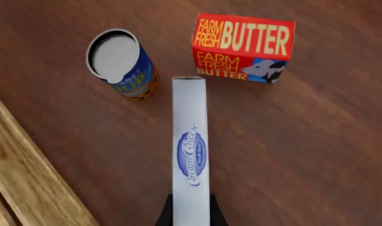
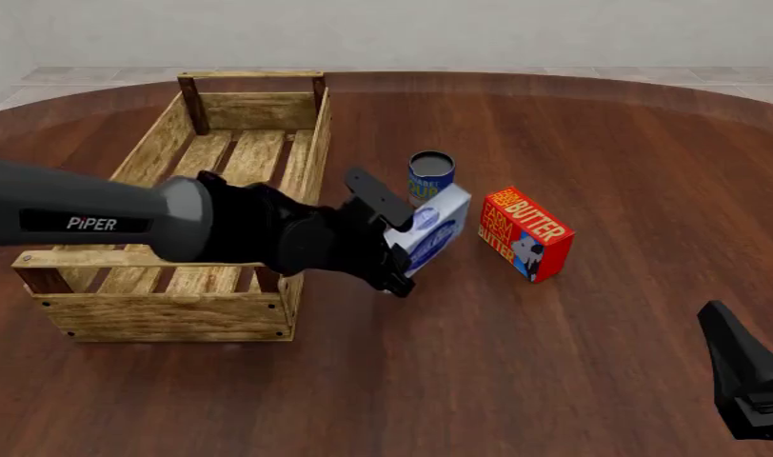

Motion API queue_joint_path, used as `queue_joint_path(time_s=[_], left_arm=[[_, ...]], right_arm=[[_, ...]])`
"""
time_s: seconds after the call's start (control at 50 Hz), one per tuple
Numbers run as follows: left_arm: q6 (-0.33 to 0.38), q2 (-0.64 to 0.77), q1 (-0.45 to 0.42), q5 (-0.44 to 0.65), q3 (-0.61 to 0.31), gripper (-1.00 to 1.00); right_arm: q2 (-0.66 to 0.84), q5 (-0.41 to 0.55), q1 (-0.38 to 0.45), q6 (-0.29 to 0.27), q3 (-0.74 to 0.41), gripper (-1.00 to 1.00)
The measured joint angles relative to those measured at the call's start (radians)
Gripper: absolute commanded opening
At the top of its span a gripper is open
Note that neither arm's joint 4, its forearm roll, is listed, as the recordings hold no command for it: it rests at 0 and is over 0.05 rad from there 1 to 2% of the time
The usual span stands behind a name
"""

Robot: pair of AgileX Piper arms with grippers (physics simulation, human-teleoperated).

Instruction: Pick up the cream cheese and put it in the tray.

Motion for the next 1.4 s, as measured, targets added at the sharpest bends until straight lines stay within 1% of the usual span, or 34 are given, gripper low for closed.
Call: queue_joint_path(time_s=[0.18,0.48,0.76,1.08,1.2,1.4], left_arm=[[-0.014,-0.05,-0.001,-0.014,0.031,-1.0],[-0.063,-0.149,0.014,-0.048,0.094,-1.0],[-0.077,-0.232,0.024,-0.044,0.129,-1.0],[-0.071,-0.28,0.066,-0.037,0.14,-1.0],[-0.071,-0.305,0.082,-0.048,0.158,-1.0],[-0.079,-0.366,0.133,-0.07,0.194,-1.0]], right_arm=[[0.0,0.0,0.001,0.001,0.0,1.0],[0.0,-0.002,0.003,-0.001,0.0,1.0],[0.0,-0.002,0.004,-0.003,0.0,1.0],[0.0,-0.003,0.004,-0.003,0.0,1.0],[0.0,-0.003,0.004,-0.004,0.0,1.0],[0.0,-0.003,0.005,-0.005,0.0,1.0]])
